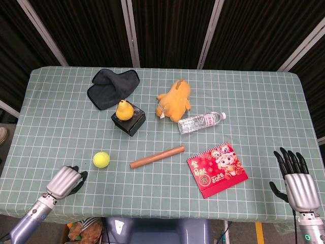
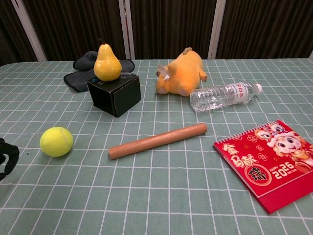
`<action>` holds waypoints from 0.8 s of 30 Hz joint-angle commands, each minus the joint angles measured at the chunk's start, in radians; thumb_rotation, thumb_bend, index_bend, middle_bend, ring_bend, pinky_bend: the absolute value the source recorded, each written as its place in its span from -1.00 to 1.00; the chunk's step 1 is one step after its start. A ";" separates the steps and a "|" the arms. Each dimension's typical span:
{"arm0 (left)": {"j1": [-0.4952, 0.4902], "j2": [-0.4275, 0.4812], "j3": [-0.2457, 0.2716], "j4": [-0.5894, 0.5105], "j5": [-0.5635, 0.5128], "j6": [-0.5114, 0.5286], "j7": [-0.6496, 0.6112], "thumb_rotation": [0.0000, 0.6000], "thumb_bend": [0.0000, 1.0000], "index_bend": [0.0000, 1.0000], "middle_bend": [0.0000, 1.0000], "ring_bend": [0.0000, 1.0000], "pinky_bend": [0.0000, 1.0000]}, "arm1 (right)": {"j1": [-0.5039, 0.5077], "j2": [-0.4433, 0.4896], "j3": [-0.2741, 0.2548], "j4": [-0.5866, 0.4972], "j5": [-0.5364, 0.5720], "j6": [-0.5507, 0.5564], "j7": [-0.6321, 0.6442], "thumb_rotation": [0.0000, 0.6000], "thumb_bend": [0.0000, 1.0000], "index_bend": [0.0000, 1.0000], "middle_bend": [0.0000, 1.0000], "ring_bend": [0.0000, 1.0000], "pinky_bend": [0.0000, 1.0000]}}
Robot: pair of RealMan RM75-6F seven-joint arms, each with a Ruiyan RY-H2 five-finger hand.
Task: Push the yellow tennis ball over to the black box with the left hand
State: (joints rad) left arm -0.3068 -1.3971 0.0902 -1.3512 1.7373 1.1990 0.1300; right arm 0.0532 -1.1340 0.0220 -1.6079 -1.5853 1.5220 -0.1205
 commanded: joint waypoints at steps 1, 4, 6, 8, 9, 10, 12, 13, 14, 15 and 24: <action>-0.025 -0.032 -0.010 0.012 -0.031 -0.046 0.020 1.00 -0.17 0.34 0.65 0.04 0.39 | -0.001 0.003 0.000 0.000 -0.004 0.004 0.006 1.00 -0.33 -1.00 -1.00 -1.00 -1.00; -0.039 -0.046 -0.017 0.004 -0.051 -0.073 0.031 1.00 -0.17 0.34 0.65 0.04 0.39 | -0.003 0.007 -0.001 0.001 -0.007 0.009 0.017 1.00 -0.33 -1.00 -1.00 -1.00 -1.00; -0.045 -0.051 -0.019 0.001 -0.057 -0.079 0.040 1.00 -0.17 0.34 0.65 0.04 0.39 | -0.004 0.010 -0.001 0.001 -0.008 0.011 0.024 1.00 -0.33 -1.00 -1.00 -1.00 -1.00; -0.047 -0.055 -0.019 0.000 -0.063 -0.081 0.054 1.00 -0.17 0.35 0.65 0.04 0.39 | -0.003 0.011 0.001 0.003 -0.006 0.010 0.029 1.00 -0.33 -1.00 -1.00 -1.00 -1.00; -0.048 -0.056 -0.019 -0.002 -0.068 -0.085 0.061 1.00 -0.17 0.35 0.65 0.04 0.39 | -0.003 0.012 0.002 0.003 -0.005 0.009 0.032 1.00 -0.33 -1.00 -1.00 -1.00 -1.00; -0.050 -0.057 -0.019 -0.005 -0.074 -0.090 0.069 1.00 -0.17 0.35 0.65 0.04 0.39 | -0.003 0.013 0.002 0.003 -0.006 0.009 0.034 1.00 -0.33 -1.00 -1.00 -1.00 -1.00; -0.055 -0.060 -0.021 -0.010 -0.083 -0.100 0.082 1.00 -0.17 0.35 0.65 0.04 0.39 | -0.003 0.014 0.001 0.004 -0.008 0.010 0.036 1.00 -0.33 -1.00 -1.00 -1.00 -1.00; -0.059 -0.063 -0.023 -0.011 -0.088 -0.105 0.087 1.00 -0.17 0.35 0.65 0.04 0.39 | -0.003 0.014 0.001 0.004 -0.009 0.012 0.037 1.00 -0.33 -1.00 -1.00 -1.00 -1.00; -0.061 -0.065 -0.023 -0.011 -0.090 -0.108 0.091 1.00 -0.17 0.35 0.64 0.04 0.39 | -0.004 0.014 0.001 0.004 -0.011 0.013 0.037 1.00 -0.33 -1.00 -1.00 -1.00 -1.00; -0.064 -0.068 -0.024 -0.011 -0.093 -0.113 0.097 1.00 -0.17 0.35 0.64 0.04 0.39 | -0.005 0.013 0.000 0.004 -0.014 0.017 0.037 1.00 -0.33 -1.00 -1.00 -1.00 -1.00; -0.108 -0.094 -0.051 -0.024 -0.131 -0.162 0.110 1.00 -0.17 0.21 0.54 0.00 0.39 | -0.013 0.017 0.001 -0.005 -0.005 0.022 0.021 1.00 -0.33 -1.00 -1.00 -1.00 -1.00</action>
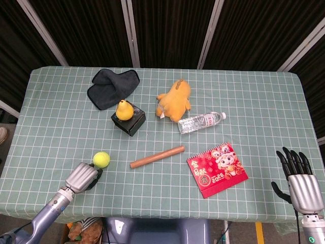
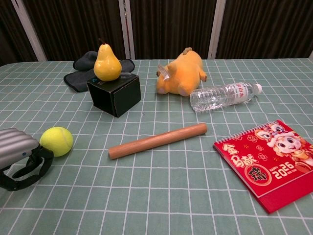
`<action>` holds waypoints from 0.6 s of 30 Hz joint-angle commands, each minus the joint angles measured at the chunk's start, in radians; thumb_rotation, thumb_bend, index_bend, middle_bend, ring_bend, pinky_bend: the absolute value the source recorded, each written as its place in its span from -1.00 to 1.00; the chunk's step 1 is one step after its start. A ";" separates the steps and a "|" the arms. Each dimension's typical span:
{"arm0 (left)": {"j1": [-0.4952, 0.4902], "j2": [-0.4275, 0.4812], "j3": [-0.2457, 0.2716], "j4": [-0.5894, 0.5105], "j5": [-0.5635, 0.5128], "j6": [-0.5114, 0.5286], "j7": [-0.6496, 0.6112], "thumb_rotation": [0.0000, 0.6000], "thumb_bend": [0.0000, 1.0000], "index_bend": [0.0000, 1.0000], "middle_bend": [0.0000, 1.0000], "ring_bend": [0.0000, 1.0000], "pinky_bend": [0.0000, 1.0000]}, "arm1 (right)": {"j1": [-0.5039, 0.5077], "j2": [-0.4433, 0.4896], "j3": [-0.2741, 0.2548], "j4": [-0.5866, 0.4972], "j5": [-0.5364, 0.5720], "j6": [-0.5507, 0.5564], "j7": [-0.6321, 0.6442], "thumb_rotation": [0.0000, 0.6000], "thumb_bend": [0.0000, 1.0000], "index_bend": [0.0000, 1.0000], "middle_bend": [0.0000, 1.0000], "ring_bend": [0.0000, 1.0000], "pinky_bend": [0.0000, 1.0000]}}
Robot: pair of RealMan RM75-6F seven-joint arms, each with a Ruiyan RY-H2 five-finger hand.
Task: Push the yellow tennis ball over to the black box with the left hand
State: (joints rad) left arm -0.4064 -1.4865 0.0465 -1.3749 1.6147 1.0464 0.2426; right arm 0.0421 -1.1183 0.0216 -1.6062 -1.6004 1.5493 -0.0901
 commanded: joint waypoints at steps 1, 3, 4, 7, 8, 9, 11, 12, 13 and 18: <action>-0.013 -0.007 -0.010 0.000 -0.015 -0.014 -0.003 1.00 -0.17 0.21 0.54 0.00 0.39 | -0.002 0.001 0.002 -0.008 0.012 -0.006 -0.009 1.00 -0.33 -1.00 -1.00 -1.00 -1.00; -0.023 -0.011 -0.020 0.000 -0.029 -0.023 -0.001 1.00 -0.17 0.20 0.54 -0.01 0.39 | -0.003 0.002 0.004 -0.009 0.009 -0.001 -0.010 1.00 -0.33 -1.00 -1.00 -1.00 -1.00; -0.026 -0.013 -0.024 0.000 -0.036 -0.026 -0.001 1.00 -0.17 0.20 0.53 -0.01 0.38 | -0.004 0.003 0.004 -0.010 0.008 0.002 -0.009 1.00 -0.33 -1.00 -1.00 -1.00 -1.00; -0.036 -0.018 -0.033 0.007 -0.050 -0.032 -0.007 1.00 -0.17 0.19 0.50 -0.03 0.37 | -0.009 0.005 0.006 -0.012 0.013 0.009 -0.009 1.00 -0.33 -1.00 -1.00 -1.00 -1.00; -0.043 -0.019 -0.038 0.009 -0.057 -0.042 -0.008 1.00 -0.17 0.18 0.49 -0.04 0.36 | -0.010 0.007 0.009 -0.014 0.018 0.010 -0.007 1.00 -0.33 -1.00 -1.00 -1.00 -1.00; -0.052 -0.021 -0.045 0.011 -0.067 -0.053 -0.006 1.00 -0.17 0.18 0.47 -0.05 0.35 | -0.011 0.009 0.010 -0.016 0.021 0.009 -0.002 1.00 -0.33 -1.00 -1.00 -1.00 -1.00; -0.064 -0.025 -0.057 0.012 -0.082 -0.062 0.003 1.00 -0.17 0.17 0.46 -0.06 0.34 | -0.011 0.013 0.010 -0.017 0.022 0.009 0.005 1.00 -0.33 -1.00 -1.00 -1.00 -1.00; -0.069 -0.027 -0.064 0.013 -0.089 -0.065 0.006 1.00 -0.17 0.16 0.45 -0.07 0.33 | -0.012 0.015 0.011 -0.017 0.023 0.009 0.006 1.00 -0.33 -1.00 -1.00 -1.00 -1.00; -0.074 -0.030 -0.069 0.014 -0.096 -0.067 0.008 1.00 -0.17 0.16 0.44 -0.07 0.33 | -0.013 0.016 0.011 -0.017 0.024 0.010 0.007 1.00 -0.33 -1.00 -1.00 -1.00 -1.00; -0.100 -0.039 -0.092 0.013 -0.121 -0.081 0.002 1.00 -0.16 0.15 0.37 -0.10 0.31 | -0.011 0.018 0.011 -0.019 0.024 0.005 0.008 1.00 -0.33 -1.00 -1.00 -1.00 -1.00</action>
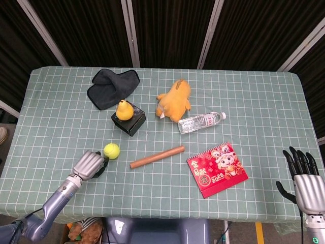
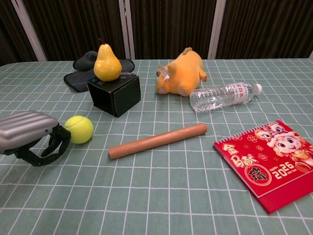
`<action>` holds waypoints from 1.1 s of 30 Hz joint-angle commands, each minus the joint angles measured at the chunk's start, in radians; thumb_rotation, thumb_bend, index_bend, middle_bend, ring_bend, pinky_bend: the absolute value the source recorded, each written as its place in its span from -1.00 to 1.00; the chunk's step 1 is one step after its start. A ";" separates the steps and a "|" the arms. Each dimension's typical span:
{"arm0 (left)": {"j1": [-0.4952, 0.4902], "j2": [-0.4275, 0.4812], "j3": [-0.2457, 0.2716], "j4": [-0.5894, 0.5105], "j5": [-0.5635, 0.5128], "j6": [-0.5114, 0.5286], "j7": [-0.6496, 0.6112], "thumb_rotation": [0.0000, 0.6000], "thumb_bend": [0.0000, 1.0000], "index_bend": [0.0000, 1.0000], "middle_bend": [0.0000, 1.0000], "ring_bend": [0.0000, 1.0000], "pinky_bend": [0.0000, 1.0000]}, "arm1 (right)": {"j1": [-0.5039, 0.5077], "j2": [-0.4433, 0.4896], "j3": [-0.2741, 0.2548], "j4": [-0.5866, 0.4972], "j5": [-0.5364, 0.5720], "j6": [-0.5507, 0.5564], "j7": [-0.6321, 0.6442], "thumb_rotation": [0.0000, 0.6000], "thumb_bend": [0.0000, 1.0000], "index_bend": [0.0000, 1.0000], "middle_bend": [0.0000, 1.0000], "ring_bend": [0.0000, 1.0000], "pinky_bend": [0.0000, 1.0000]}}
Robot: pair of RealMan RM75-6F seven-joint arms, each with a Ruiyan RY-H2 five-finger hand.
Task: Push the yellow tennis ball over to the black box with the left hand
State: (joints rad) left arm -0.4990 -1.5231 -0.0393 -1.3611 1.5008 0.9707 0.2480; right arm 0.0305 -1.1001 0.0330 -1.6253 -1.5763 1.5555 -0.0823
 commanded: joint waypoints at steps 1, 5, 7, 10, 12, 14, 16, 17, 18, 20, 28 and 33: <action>-0.013 -0.004 -0.010 -0.001 -0.013 -0.009 -0.006 1.00 -0.16 0.16 0.37 -0.10 0.31 | 0.000 0.000 -0.001 0.000 -0.001 -0.002 0.000 1.00 -0.33 -1.00 -1.00 -1.00 -1.00; -0.036 -0.006 -0.026 -0.005 -0.053 -0.045 0.008 1.00 -0.15 0.18 0.34 -0.10 0.31 | 0.002 0.002 -0.006 -0.001 -0.012 -0.007 0.006 1.00 -0.33 -1.00 -1.00 -1.00 -1.00; -0.049 -0.015 -0.036 0.006 -0.072 -0.058 0.015 1.00 -0.15 0.15 0.33 -0.10 0.31 | 0.001 0.002 -0.008 -0.002 -0.018 -0.002 0.002 1.00 -0.33 -1.00 -1.00 -1.00 -1.00; -0.064 -0.027 -0.048 0.020 -0.098 -0.072 0.025 1.00 -0.15 0.13 0.32 -0.10 0.30 | -0.003 0.002 -0.007 -0.002 -0.023 0.008 0.001 1.00 -0.33 -1.00 -1.00 -1.00 -1.00; -0.074 -0.032 -0.055 0.023 -0.113 -0.081 0.026 1.00 -0.15 0.13 0.32 -0.10 0.30 | -0.005 0.002 -0.006 -0.001 -0.022 0.013 0.004 1.00 -0.33 -1.00 -1.00 -1.00 -1.00; -0.086 -0.035 -0.062 0.027 -0.128 -0.091 0.026 1.00 -0.15 0.13 0.31 -0.10 0.30 | -0.006 0.003 -0.006 0.000 -0.020 0.014 0.006 1.00 -0.33 -1.00 -1.00 -1.00 -1.00; -0.097 -0.038 -0.070 0.032 -0.140 -0.099 0.026 1.00 -0.15 0.13 0.30 -0.10 0.28 | -0.007 0.004 -0.007 0.000 -0.022 0.014 0.008 1.00 -0.33 -1.00 -1.00 -1.00 -1.00; -0.103 -0.040 -0.074 0.035 -0.147 -0.104 0.025 1.00 -0.15 0.13 0.30 -0.11 0.26 | -0.009 0.004 -0.008 0.000 -0.024 0.016 0.008 1.00 -0.33 -1.00 -1.00 -1.00 -1.00; -0.109 -0.042 -0.079 0.038 -0.156 -0.109 0.025 1.00 -0.15 0.13 0.29 -0.11 0.23 | -0.010 0.005 -0.008 0.000 -0.026 0.019 0.009 1.00 -0.33 -1.00 -1.00 -1.00 -1.00; -0.124 -0.047 -0.090 0.047 -0.175 -0.124 0.028 1.00 -0.15 0.13 0.29 -0.11 0.17 | -0.013 0.006 -0.009 0.001 -0.030 0.026 0.011 1.00 -0.33 -1.00 -1.00 -1.00 -1.00; -0.172 -0.054 -0.109 0.070 -0.223 -0.168 0.034 1.00 -0.15 0.13 0.25 -0.15 0.06 | -0.020 0.009 -0.007 0.005 -0.027 0.035 0.022 1.00 -0.33 -1.00 -1.00 -1.00 -1.00; -0.193 -0.067 -0.118 0.103 -0.244 -0.176 0.027 1.00 -0.15 0.09 0.12 -0.24 -0.07 | -0.026 0.012 -0.012 0.004 -0.032 0.040 0.028 1.00 -0.33 -1.00 -1.00 -1.00 -1.00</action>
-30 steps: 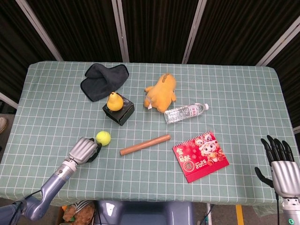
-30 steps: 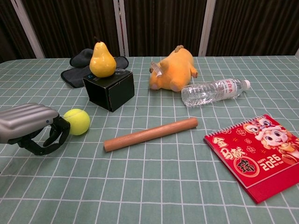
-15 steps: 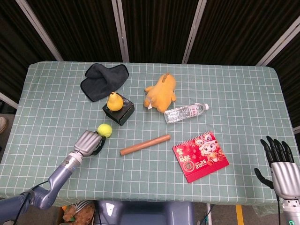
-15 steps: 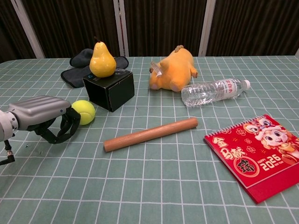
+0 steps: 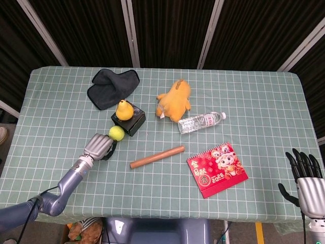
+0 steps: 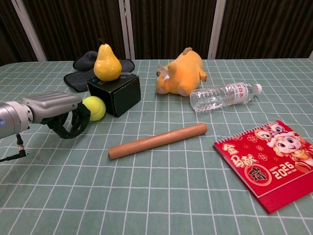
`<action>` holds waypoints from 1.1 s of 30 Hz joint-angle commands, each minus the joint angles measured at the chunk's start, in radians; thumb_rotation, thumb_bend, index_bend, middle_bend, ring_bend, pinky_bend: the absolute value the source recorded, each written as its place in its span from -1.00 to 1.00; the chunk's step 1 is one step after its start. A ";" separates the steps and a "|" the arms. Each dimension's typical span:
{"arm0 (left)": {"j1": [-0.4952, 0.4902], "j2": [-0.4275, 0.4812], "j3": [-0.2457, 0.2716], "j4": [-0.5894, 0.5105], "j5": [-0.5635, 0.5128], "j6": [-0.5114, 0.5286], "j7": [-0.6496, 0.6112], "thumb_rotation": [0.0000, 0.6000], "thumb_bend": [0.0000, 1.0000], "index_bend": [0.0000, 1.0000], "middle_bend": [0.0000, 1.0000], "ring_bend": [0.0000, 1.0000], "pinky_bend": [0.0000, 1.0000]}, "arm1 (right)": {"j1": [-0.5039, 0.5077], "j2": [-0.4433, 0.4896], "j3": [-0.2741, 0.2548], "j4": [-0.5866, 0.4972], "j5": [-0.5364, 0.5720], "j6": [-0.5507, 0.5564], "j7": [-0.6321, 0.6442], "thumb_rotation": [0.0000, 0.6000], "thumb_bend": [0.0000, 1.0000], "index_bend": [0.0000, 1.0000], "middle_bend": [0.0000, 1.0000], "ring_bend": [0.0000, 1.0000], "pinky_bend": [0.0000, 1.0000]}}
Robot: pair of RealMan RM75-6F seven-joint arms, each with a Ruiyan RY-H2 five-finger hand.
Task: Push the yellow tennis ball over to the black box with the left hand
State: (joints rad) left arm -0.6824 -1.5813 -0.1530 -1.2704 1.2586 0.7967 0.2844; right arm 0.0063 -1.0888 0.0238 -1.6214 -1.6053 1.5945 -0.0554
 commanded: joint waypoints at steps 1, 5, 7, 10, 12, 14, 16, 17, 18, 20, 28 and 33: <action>-0.014 -0.014 -0.002 0.020 0.007 -0.001 -0.019 1.00 -0.15 0.08 0.11 -0.24 -0.07 | 0.000 0.001 -0.005 0.000 -0.006 -0.003 0.002 1.00 -0.33 -1.00 -1.00 -1.00 -1.00; -0.028 -0.036 0.017 0.066 0.066 0.014 -0.072 1.00 -0.15 0.08 0.09 -0.26 -0.09 | 0.005 0.000 -0.009 -0.001 -0.006 -0.020 -0.004 1.00 -0.33 -1.00 -1.00 -1.00 -1.00; -0.035 -0.046 0.024 0.089 0.092 0.026 -0.094 1.00 -0.15 0.08 0.07 -0.28 -0.17 | 0.005 -0.001 -0.008 -0.001 -0.006 -0.020 -0.006 1.00 -0.33 -1.00 -1.00 -1.00 -1.00; -0.049 -0.056 0.037 0.122 0.136 0.042 -0.118 1.00 -0.15 0.08 0.04 -0.32 -0.29 | 0.005 -0.005 -0.009 0.001 -0.013 -0.016 0.002 1.00 -0.33 -1.00 -1.00 -1.00 -1.00; -0.061 -0.064 0.045 0.150 0.164 0.054 -0.117 1.00 -0.15 0.04 -0.02 -0.40 -0.33 | 0.003 -0.004 -0.014 0.004 -0.024 -0.011 0.008 1.00 -0.33 -1.00 -1.00 -1.00 -1.00; -0.069 -0.073 0.048 0.167 0.174 0.059 -0.120 1.00 -0.15 -0.05 -0.14 -0.53 -0.40 | 0.001 -0.003 -0.014 0.006 -0.030 -0.005 0.015 1.00 -0.33 -1.00 -1.00 -1.00 -1.00; -0.074 -0.079 0.050 0.174 0.182 0.068 -0.119 1.00 -0.15 -0.21 -0.30 -0.65 -0.44 | 0.001 0.000 -0.012 0.007 -0.032 0.001 0.025 1.00 -0.33 -1.00 -1.00 -1.00 -1.00; -0.074 -0.082 0.052 0.177 0.188 0.078 -0.119 1.00 -0.15 -0.27 -0.36 -0.68 -0.46 | 0.000 0.002 -0.012 0.009 -0.033 0.003 0.030 1.00 -0.33 -1.00 -1.00 -1.00 -1.00; -0.075 -0.084 0.055 0.180 0.191 0.083 -0.115 1.00 -0.15 -0.35 -0.42 -0.72 -0.49 | -0.001 0.002 -0.013 0.010 -0.033 0.003 0.033 1.00 -0.33 -1.00 -1.00 -1.00 -1.00; -0.074 -0.087 0.059 0.190 0.192 0.089 -0.097 1.00 -0.15 -0.48 -0.50 -0.75 -0.56 | -0.001 0.003 -0.015 0.013 -0.035 0.003 0.037 1.00 -0.33 -1.00 -1.00 -1.00 -1.00; -0.068 -0.094 0.060 0.196 0.147 0.071 -0.062 1.00 -0.15 -0.82 -0.88 -1.00 -0.94 | -0.012 0.015 -0.015 0.012 -0.034 0.021 0.060 1.00 -0.33 -1.00 -1.00 -1.00 -1.00; -0.063 -0.085 0.054 0.161 0.113 0.057 -0.052 1.00 -0.17 -0.89 -0.98 -1.00 -1.00 | -0.024 0.023 -0.015 0.005 -0.037 0.043 0.073 1.00 -0.33 -1.00 -1.00 -1.00 -1.00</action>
State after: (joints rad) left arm -0.7476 -1.6719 -0.0975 -1.0956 1.3762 0.8557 0.2329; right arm -0.0168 -1.0666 0.0092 -1.6154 -1.6423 1.6365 0.0170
